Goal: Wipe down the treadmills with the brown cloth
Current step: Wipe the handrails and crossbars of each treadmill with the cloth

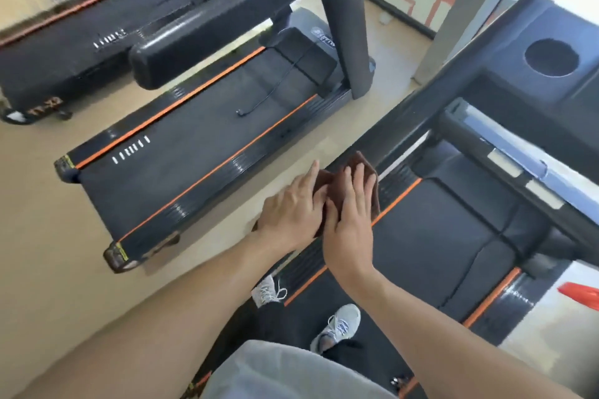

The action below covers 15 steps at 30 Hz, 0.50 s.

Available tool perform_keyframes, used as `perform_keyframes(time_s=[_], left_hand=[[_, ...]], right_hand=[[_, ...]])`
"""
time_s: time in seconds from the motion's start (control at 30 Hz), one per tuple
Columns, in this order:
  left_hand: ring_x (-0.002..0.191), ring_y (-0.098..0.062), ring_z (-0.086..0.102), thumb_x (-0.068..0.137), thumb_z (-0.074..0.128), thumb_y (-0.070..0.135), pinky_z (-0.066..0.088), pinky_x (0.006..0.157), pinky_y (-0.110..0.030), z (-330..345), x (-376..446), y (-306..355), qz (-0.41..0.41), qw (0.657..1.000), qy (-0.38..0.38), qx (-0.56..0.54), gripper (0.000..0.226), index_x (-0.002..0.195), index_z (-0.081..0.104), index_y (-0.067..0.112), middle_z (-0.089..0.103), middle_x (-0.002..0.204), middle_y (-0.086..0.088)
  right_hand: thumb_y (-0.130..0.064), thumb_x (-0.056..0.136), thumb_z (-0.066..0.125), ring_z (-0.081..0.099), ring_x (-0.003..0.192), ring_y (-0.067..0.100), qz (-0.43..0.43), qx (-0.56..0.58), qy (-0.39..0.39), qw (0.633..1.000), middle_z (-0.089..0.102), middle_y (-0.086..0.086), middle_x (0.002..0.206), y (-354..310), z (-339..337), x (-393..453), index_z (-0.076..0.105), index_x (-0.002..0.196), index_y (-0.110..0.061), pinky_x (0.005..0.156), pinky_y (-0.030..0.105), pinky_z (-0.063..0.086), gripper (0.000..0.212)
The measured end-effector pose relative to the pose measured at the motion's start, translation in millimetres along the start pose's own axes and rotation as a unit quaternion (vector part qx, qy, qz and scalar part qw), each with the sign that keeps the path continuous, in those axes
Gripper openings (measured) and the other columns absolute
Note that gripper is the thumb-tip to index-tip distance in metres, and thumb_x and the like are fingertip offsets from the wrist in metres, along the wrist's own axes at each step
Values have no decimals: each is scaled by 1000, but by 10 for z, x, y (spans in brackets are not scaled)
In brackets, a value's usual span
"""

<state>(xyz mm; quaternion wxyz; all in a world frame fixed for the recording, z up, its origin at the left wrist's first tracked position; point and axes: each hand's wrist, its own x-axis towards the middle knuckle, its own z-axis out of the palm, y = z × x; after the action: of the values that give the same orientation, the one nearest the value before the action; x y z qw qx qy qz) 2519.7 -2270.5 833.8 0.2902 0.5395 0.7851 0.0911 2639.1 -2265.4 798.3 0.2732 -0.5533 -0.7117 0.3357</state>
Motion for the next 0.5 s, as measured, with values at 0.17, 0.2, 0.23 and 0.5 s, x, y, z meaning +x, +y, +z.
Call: perform_keyframes(time_s=[0.17,0.2,0.23,0.5], left_hand=[[132,-32,55,106,20,58,41,102,-45,-14,-208,-249,-19,999,16,40,61,162,21,32,50,154,-4],[128,-33,57,106,19,59,42,99,-45,-33,-220,-303,-21,999,16,38,59,159,28,34,56,149,-5],[123,-35,60,106,18,59,42,93,-43,-56,-232,-362,-25,999,17,34,57,154,36,36,63,140,-6],[93,-30,57,108,18,54,39,80,-39,-150,-515,-1069,-64,996,-31,-55,58,116,68,25,70,117,-10]], right_hand=[[-28,108,44,1,160,22,-112,-113,-13,987,31,2,167,33,-13,-3,42,156,-13,129,42,10,51],[-28,106,44,5,160,24,-137,-136,-9,981,37,3,164,1,0,18,47,152,-12,129,43,9,49],[-29,104,44,10,159,24,-155,-153,-8,976,44,4,160,-42,25,41,53,148,-12,129,44,8,48],[-40,95,42,63,120,22,-209,-336,-111,912,76,1,103,-574,407,86,73,90,-16,122,41,25,39]])
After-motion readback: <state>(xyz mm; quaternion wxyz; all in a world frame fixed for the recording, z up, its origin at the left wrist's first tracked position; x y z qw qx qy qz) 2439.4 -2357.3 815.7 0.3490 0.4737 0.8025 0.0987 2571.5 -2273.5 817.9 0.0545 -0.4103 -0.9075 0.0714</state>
